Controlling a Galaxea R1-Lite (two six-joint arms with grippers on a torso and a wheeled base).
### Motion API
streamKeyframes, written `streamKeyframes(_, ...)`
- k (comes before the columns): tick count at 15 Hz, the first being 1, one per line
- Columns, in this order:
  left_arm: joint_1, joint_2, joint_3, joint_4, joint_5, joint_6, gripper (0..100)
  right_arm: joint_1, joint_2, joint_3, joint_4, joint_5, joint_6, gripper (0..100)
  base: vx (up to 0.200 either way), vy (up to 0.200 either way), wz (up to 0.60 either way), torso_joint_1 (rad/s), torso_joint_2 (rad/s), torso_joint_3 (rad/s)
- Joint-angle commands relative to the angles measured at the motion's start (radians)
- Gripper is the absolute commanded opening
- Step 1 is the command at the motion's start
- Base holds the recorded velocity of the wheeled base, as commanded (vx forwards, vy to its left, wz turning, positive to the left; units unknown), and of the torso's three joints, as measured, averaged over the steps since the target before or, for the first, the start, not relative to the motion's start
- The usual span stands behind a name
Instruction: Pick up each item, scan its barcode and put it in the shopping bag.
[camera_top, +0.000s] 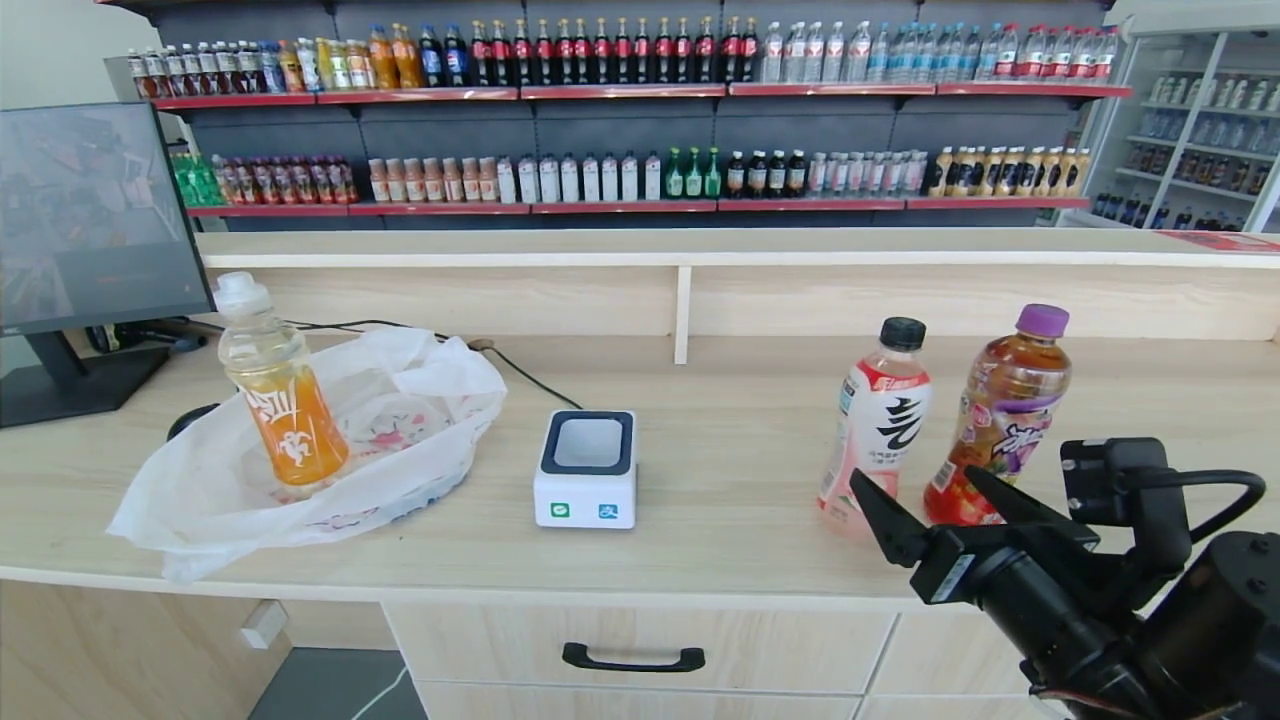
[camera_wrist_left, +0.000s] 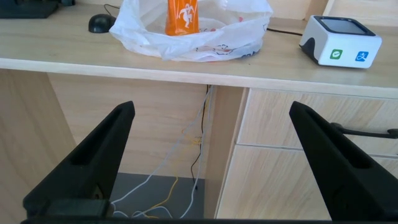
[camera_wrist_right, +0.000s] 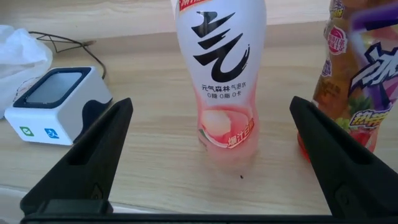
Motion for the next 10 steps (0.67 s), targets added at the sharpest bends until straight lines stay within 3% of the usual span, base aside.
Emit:
streamKeyframes(1,0.0,0.0,0.0,0.001,0.0,0.0,100,-0.016,0.032,-0.01,-0.001,0.004,0.001,100,0.0,0.0,0.0,0.0,0.0,0.0)
streamKeyframes(10,0.0,0.0,0.0,-0.001,0.0,0.0,100,-0.056,0.098,-0.055,-0.001,0.009,0.016,100,0.0,0.0,0.0,0.0,0.0,0.0)
